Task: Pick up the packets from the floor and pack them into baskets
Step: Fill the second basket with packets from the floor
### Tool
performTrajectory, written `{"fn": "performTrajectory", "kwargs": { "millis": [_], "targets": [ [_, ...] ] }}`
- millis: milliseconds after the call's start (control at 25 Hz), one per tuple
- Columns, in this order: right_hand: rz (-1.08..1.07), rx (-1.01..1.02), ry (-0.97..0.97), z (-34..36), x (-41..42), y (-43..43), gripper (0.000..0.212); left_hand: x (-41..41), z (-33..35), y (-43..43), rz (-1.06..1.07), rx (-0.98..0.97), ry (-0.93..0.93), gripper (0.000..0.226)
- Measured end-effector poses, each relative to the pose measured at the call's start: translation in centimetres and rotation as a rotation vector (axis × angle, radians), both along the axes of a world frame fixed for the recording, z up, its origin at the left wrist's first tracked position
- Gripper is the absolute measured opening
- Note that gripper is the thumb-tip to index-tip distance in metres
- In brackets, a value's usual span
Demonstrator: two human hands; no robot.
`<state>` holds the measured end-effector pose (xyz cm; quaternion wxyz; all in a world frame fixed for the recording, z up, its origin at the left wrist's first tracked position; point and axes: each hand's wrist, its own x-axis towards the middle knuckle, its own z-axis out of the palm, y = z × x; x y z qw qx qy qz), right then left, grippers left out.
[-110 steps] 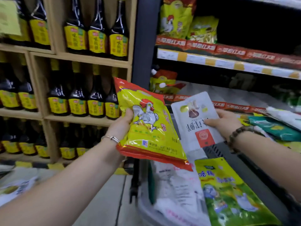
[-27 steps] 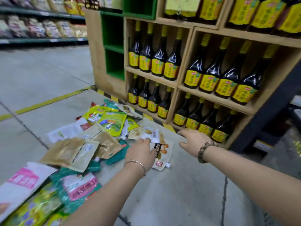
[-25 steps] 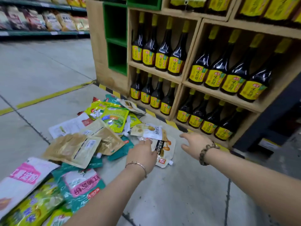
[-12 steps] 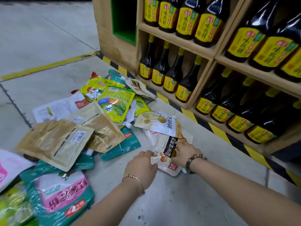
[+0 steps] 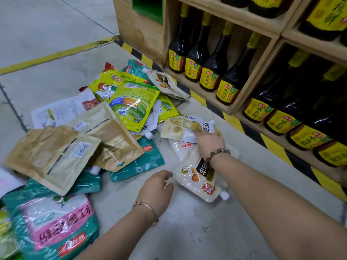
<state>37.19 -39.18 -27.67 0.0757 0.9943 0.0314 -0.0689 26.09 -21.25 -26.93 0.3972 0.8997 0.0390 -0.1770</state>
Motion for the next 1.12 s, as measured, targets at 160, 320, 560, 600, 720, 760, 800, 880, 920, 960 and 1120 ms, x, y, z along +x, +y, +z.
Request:
{"fn": "performTrajectory", "kwargs": {
  "millis": [160, 320, 560, 600, 720, 760, 800, 880, 920, 960, 1120],
  "targets": [
    [-0.034, 0.021, 0.008, 1.2, 0.9, -1.0, 0.031, 0.3, -1.1, 1.1, 0.172, -0.166, 0.056, 0.021],
    [-0.075, 0.215, -0.188, 0.4, -2.6, -4.2, 0.020, 0.6, -1.5, 3.1, 0.395, -0.477, 0.105, 0.016],
    [0.169, 0.566, -0.586, -0.3, -9.4, -5.1, 0.014, 2.1, 0.9, 3.5, 0.332, -0.778, 0.353, 0.024],
    [0.210, 0.592, -0.623, -0.2, -9.8, -4.8, 0.015, 2.0, 1.1, 3.3, 0.312, -0.848, 0.486, 0.033],
    [0.287, 0.706, -0.691, 1.0, -9.8, -4.6, 0.007, 1.9, 0.4, 3.6, 0.254, -0.982, 0.631, 0.054],
    [0.291, 0.766, -0.705, 1.5, -9.6, -4.6, 0.009, 1.9, 0.3, 3.9, 0.235, -1.059, 0.650, 0.055],
    [0.304, 0.808, -0.717, 1.6, -9.6, -4.5, 0.011, 2.0, 0.1, 4.2, 0.203, -1.116, 0.668, 0.054],
    [0.331, 0.821, -0.721, 1.3, -9.8, -3.9, 0.012, 1.6, 0.5, 4.0, 0.135, -1.131, 0.730, 0.034],
    [0.319, 0.807, -0.709, 1.0, -9.8, -3.5, 0.012, 1.3, 0.3, 3.9, 0.095, -1.083, 0.744, 0.026],
    [0.275, 0.811, -0.687, 0.5, -9.8, -3.2, 0.011, 1.0, 0.0, 3.7, 0.039, -1.007, 0.740, 0.027],
    [0.163, 0.839, -0.609, -0.5, -10.3, -1.8, 0.012, -0.1, -1.0, 3.2, 0.074, -0.898, 0.687, 0.039]
  ]
}}
